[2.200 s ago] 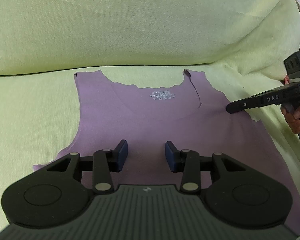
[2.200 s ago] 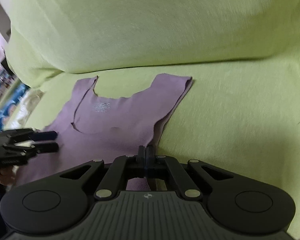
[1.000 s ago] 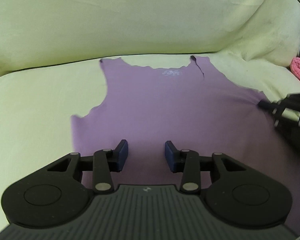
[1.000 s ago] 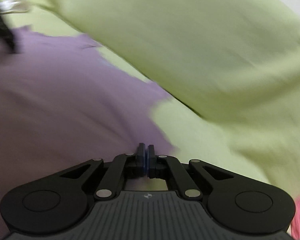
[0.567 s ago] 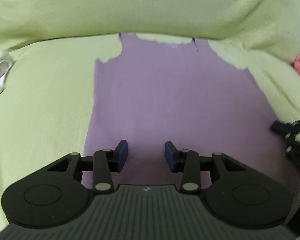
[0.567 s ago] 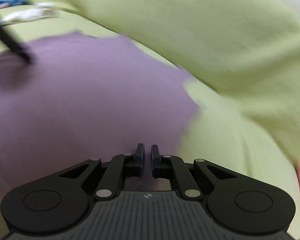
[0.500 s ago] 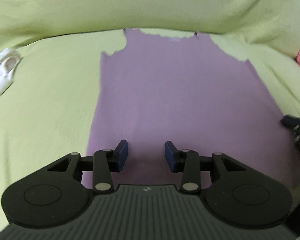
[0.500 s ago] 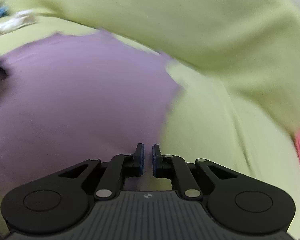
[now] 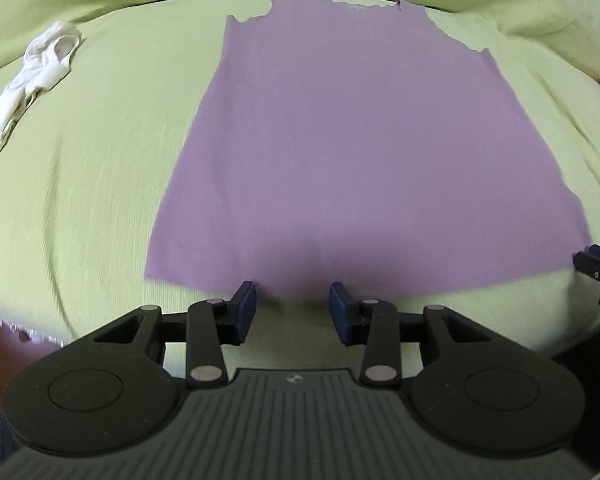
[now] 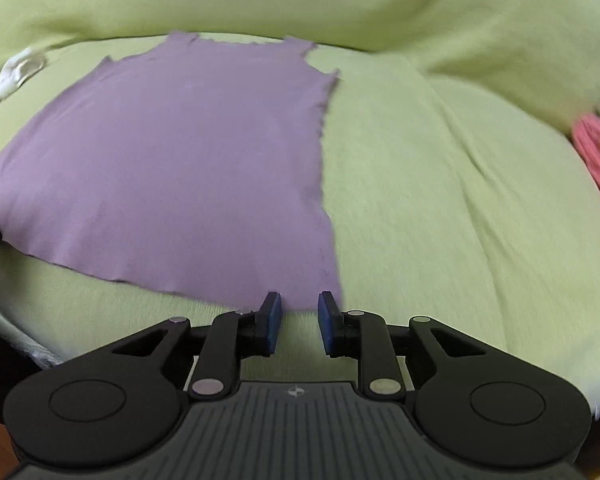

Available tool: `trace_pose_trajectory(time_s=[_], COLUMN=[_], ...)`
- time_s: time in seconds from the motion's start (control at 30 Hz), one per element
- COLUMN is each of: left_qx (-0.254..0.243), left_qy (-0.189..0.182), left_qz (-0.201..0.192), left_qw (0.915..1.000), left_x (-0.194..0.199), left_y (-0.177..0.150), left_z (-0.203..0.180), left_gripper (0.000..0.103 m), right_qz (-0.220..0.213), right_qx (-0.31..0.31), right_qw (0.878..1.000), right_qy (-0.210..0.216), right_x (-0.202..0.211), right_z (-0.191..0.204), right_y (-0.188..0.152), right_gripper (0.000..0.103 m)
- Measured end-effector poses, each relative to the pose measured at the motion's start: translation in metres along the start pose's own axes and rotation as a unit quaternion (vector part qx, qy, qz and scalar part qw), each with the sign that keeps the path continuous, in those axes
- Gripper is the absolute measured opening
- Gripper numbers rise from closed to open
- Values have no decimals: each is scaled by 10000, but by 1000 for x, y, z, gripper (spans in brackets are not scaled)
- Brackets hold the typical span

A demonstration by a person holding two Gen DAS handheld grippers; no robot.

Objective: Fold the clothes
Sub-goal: 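Raise both open grippers back above the flat lilac top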

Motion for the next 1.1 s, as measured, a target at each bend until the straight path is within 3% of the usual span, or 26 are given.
trace_pose_trajectory(time_s=[0.17, 0.3, 0.6, 0.73, 1.1], left_qx=[-95, -261, -312, -312, -155], left_qy=[-174, -82, -96, -111, -140], left_qz=[-304, -490, -598, -576, -640], left_qw=[9993, 9984, 9977, 9978, 9977], left_x=[41, 66, 93, 99, 112], left_y=[-9, -7, -23, -36, -51], left_z=[-26, -41, -57, -60, -54], left_gripper=[36, 43, 45, 45, 45], right_qz=[-309, -366, -493, -507, -556], right_qx=[-442, -513, -671, -687, -580], right_qw=[9980, 9973, 9953, 9951, 9952], right_qy=[343, 389, 490, 492, 561], right_x=[42, 62, 106, 115, 131], right_z=[14, 19, 30, 31, 43], right_y=[10, 10, 10, 4, -6], right_gripper=[44, 56, 60, 67, 67])
Point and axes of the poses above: each gripper's, at about its wrist camera, not at the fingertips, and x roughly against the way its jaws point, z to its left, y to its top, the point moved 3 cm from there along -x, roughly the way its jaws point, and after that the axes turned 10 degrees about -y, right-handed, at the moved point
